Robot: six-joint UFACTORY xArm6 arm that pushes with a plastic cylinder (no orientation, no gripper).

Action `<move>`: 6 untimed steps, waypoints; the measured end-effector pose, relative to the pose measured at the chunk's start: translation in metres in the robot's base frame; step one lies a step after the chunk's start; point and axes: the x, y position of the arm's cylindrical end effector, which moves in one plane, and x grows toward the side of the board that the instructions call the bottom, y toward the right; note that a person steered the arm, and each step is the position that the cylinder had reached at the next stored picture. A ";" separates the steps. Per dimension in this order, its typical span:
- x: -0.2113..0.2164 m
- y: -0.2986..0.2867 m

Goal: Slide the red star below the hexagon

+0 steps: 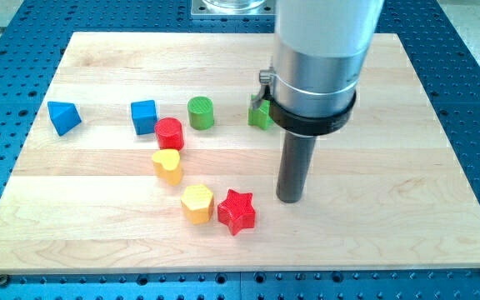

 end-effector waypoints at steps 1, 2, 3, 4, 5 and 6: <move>0.017 -0.014; 0.032 -0.056; 0.037 -0.094; 0.044 -0.120; 0.063 -0.137; 0.080 -0.166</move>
